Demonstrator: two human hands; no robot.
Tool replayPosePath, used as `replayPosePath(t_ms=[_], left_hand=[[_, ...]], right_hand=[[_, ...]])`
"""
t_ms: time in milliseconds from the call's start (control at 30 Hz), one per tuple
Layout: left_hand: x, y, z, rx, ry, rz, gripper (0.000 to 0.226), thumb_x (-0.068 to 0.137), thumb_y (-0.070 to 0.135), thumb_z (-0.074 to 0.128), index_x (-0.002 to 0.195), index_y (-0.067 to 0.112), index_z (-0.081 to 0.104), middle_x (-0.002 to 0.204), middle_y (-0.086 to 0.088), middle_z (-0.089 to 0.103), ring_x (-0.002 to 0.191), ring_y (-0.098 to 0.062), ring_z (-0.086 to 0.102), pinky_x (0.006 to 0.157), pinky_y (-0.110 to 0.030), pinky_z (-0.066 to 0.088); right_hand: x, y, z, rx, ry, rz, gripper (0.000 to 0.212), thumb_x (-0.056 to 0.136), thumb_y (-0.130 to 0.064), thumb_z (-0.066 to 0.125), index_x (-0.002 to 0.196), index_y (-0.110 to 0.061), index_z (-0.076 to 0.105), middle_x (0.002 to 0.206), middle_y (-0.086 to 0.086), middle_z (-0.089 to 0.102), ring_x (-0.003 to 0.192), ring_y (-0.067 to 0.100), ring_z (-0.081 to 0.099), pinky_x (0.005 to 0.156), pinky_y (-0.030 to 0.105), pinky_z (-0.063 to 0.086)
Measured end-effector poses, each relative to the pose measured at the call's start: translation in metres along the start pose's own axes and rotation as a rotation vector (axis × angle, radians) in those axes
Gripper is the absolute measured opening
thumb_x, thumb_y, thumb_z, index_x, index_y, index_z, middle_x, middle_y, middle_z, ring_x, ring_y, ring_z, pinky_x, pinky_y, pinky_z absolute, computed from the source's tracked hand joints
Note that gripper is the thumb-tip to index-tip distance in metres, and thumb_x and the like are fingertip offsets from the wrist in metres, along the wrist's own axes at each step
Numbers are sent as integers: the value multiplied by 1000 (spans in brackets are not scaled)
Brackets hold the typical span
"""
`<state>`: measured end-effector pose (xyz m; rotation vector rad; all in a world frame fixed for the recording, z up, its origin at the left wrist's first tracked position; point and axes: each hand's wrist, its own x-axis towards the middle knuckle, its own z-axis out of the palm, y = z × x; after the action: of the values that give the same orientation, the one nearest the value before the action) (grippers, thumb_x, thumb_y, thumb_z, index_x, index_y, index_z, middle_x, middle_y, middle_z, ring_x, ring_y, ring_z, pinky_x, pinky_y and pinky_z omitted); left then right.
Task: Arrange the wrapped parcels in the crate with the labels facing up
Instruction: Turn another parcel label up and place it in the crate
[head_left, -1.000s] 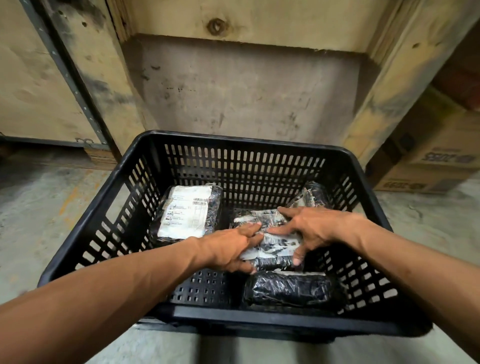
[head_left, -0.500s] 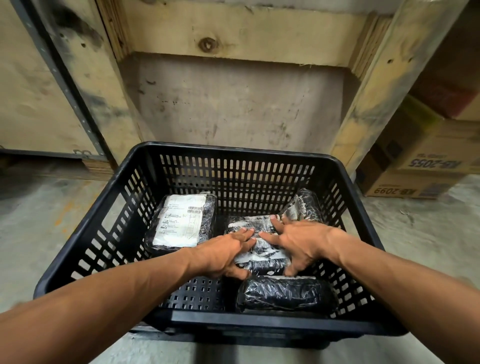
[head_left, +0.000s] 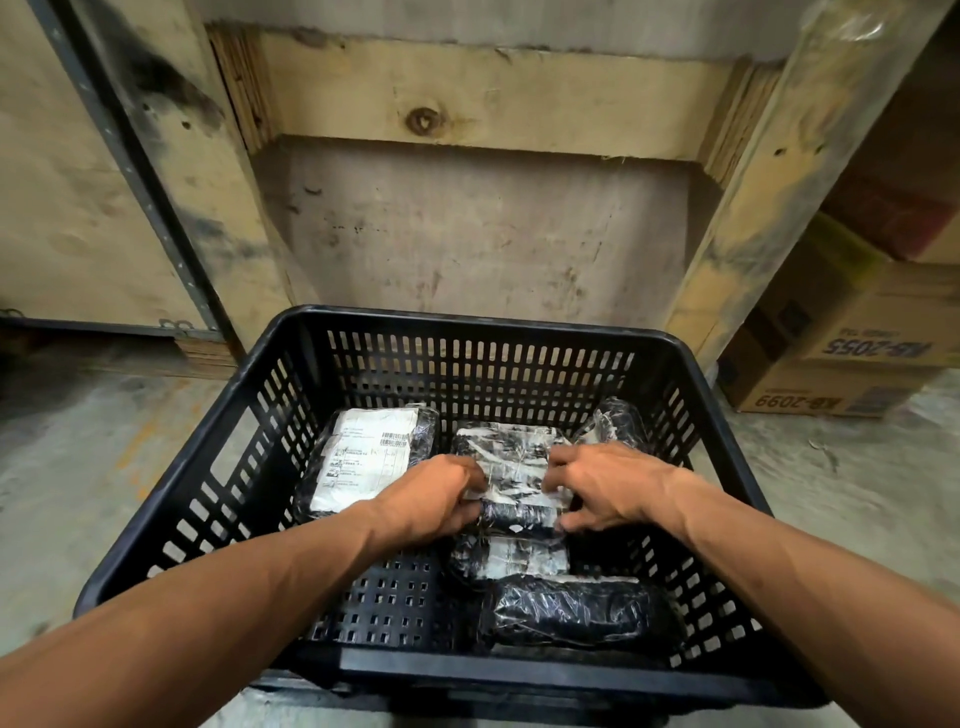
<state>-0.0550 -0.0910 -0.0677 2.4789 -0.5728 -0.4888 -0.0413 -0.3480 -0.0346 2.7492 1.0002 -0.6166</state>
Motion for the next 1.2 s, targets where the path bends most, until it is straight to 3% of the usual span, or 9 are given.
replayPosePath(t_ms=[133, 233, 333, 567, 667, 767, 833, 967, 1200], left_hand=[[0, 0, 3, 134, -30, 65, 56, 85, 32, 77, 135, 13, 59, 140, 5, 51, 125, -15, 54, 112, -23, 41], [2, 2, 6, 279, 20, 116, 61, 85, 30, 78, 140, 15, 54, 140, 3, 49, 126, -16, 50, 114, -28, 40], [3, -4, 5, 185, 44, 93, 61, 89, 18, 73, 145, 15, 49, 150, 1, 45, 136, -19, 46, 119, -35, 36], [-2, -11, -9, 56, 180, 222, 33, 99, 11, 60, 130, 22, 64, 148, 9, 48, 115, -6, 59, 100, -13, 48], [6, -7, -24, -35, 391, 230, 22, 101, 8, 56, 112, 19, 71, 137, 4, 59, 114, -3, 55, 105, -24, 49], [18, -6, -36, 9, 296, 229, 18, 95, 15, 66, 104, 30, 70, 149, 0, 48, 123, -9, 54, 103, -15, 43], [24, -9, -36, 14, 223, 219, 29, 88, 15, 74, 100, 37, 60, 154, -1, 41, 126, -13, 53, 99, -10, 43], [33, -9, -20, 149, 320, 232, 45, 85, 10, 74, 91, 40, 41, 139, 4, 46, 127, -14, 43, 109, -36, 43], [30, -7, -27, -13, 346, 204, 34, 95, 3, 61, 92, 35, 48, 119, 15, 49, 111, -6, 52, 88, -20, 49]], right_hand=[[7, -16, 8, -132, 29, 50, 84, 81, -75, 64, 134, -12, 43, 125, 7, 42, 99, 18, 41, 86, 38, 46], [10, -20, 11, -143, 61, 72, 75, 89, -68, 62, 132, -9, 44, 130, 12, 44, 108, 24, 47, 93, 42, 50], [9, -14, 8, -143, 145, 14, 60, 96, -62, 57, 124, -9, 46, 120, 9, 51, 94, 18, 44, 81, 35, 46], [-3, -12, 5, 82, 312, -80, 45, 105, -50, 32, 127, -15, 49, 103, 6, 56, 66, 13, 52, 58, 24, 46], [0, 0, -2, 267, 499, 8, 30, 105, -37, 46, 123, -20, 62, 122, 2, 61, 88, 16, 65, 81, 32, 59], [6, 9, -2, 319, 541, 74, 24, 105, -31, 52, 123, -26, 66, 134, -2, 61, 105, 16, 65, 97, 35, 55], [9, 12, 2, 334, 552, 93, 24, 107, -33, 47, 125, -31, 61, 133, -4, 58, 105, 13, 62, 97, 34, 55], [19, 11, 10, 359, 426, 94, 30, 100, -39, 59, 124, -42, 42, 133, -2, 49, 110, 11, 49, 99, 32, 44], [17, 7, 2, 473, 461, 86, 25, 103, -36, 55, 119, -50, 41, 138, -3, 46, 123, 14, 44, 106, 41, 43]])
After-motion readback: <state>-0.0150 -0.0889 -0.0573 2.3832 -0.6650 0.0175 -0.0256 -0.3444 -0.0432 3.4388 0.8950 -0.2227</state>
